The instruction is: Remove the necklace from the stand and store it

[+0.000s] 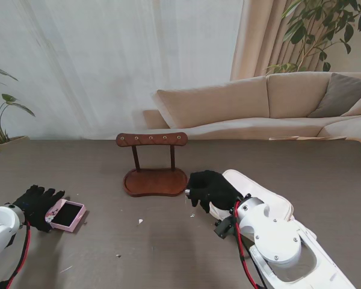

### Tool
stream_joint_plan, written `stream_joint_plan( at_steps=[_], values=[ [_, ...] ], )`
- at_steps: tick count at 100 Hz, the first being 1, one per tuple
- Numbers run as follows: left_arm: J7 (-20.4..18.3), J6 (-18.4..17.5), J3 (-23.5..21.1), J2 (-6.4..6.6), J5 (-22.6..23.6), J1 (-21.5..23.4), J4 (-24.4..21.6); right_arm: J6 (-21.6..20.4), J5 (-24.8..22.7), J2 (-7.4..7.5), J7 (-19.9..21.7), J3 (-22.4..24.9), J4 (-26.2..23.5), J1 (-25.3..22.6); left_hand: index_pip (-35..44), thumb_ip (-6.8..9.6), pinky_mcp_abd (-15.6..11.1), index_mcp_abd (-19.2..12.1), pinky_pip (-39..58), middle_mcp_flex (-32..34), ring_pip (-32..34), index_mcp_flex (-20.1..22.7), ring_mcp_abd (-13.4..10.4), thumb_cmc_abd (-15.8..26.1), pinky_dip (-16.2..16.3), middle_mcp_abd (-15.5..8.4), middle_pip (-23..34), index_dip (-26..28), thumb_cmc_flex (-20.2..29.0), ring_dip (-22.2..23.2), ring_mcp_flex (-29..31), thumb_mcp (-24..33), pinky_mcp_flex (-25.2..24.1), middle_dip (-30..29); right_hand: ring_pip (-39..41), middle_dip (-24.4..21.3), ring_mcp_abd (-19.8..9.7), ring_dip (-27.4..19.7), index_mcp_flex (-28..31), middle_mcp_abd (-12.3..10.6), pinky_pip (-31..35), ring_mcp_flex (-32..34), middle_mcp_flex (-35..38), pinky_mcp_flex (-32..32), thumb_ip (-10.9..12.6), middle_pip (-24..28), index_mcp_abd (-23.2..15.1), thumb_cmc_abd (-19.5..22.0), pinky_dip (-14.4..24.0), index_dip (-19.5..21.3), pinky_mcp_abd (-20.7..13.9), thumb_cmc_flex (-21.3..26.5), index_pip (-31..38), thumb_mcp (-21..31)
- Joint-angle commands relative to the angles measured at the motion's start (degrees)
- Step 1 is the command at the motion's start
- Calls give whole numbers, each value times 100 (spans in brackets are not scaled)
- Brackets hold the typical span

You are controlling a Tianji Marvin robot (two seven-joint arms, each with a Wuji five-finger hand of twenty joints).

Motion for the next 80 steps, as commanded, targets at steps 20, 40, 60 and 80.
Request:
stream_joint_plan(
  at_steps=[20,40,60,80],
  values=[
    [-188,-44,118,-12,54,80,59,-9,32,-1,75,-5,4,-46,1210,36,-22,-731,173,315,483,165,36,37,923,25,406,2955,328,2080,-108,272,-71,492,140,61,6,53,151,-1,334,208,229,1115,-92,-62,-86,-124,-45,96,74,9,3,220],
    [-126,117,207,-35,-38,197,80,-6,44,-8,49,4,-4,-58,3330,104,73,-887,733,751,597,108,132,156,2144,-15,942,4723,529,3088,636,623,169,1118,144,61,7,54,152,6,334,207,226,1115,-94,-64,-86,-125,-45,96,74,8,3,222],
    [-95,302,306,-68,-202,374,52,-8,79,-23,-1,9,-1,-63,5562,150,121,-987,1727,1009,689,283,175,329,2919,-91,1453,5131,659,3186,1179,747,221,1677,161,64,2,60,153,9,333,205,226,1112,-94,-62,-85,-127,-44,96,70,10,2,224],
    [-67,501,405,-101,-436,525,58,-2,142,-32,-23,26,-5,-96,6643,-184,65,-898,3172,1259,726,1117,143,260,2344,-206,1644,5217,1209,3235,1380,428,-58,1782,171,65,-17,63,153,5,333,207,228,1112,-93,-60,-83,-125,-44,97,70,14,1,221]
  ],
)
